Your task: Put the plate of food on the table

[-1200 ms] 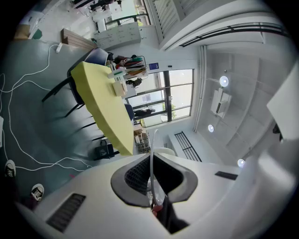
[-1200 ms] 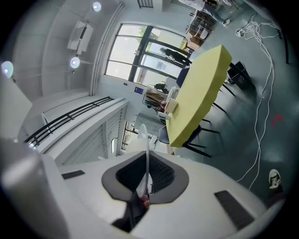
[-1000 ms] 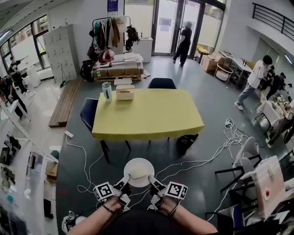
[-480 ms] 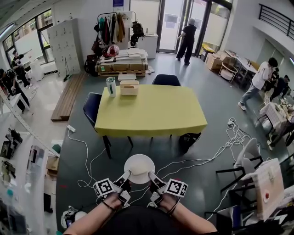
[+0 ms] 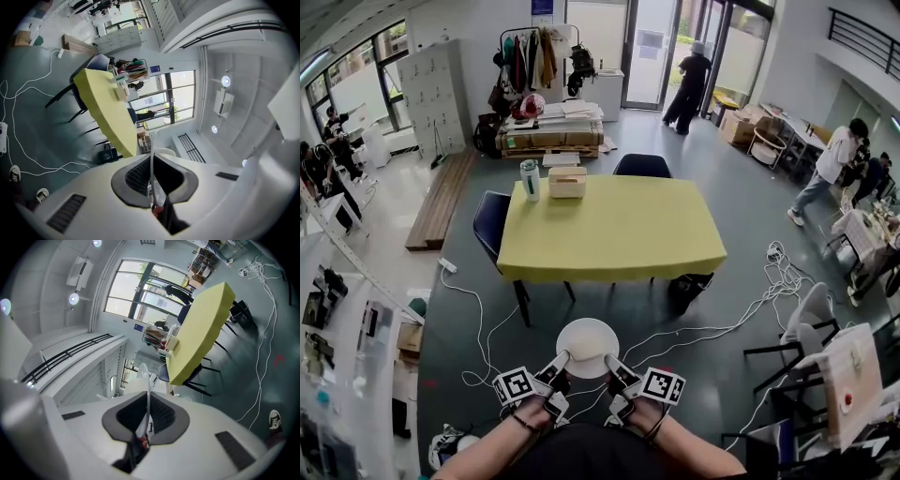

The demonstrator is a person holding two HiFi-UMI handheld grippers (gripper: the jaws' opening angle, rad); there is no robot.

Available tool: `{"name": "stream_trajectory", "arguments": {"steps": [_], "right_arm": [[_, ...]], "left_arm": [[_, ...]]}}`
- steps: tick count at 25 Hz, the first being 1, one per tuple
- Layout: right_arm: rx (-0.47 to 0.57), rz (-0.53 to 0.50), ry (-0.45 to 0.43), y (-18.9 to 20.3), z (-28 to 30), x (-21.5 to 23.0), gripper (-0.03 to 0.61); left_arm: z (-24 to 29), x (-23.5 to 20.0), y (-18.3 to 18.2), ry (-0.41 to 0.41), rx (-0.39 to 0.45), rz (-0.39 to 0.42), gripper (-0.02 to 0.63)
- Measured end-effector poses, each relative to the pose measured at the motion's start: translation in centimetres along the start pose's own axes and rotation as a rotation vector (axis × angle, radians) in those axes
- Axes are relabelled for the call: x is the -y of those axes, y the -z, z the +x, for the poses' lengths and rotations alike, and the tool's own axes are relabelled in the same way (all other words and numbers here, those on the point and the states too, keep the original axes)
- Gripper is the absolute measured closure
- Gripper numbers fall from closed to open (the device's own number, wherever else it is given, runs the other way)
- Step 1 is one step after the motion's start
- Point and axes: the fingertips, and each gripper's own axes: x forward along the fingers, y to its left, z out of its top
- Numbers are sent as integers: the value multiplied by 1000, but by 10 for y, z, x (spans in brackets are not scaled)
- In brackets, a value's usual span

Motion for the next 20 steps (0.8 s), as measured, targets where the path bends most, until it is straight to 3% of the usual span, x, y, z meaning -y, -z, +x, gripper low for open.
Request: {"name": "stream_trajectory", "arguments": {"steps": [20], "right_arm": [[13, -32, 25, 27, 44, -16, 555]], "left_arm": [[-27, -21, -43, 14, -23, -20, 597]]}}
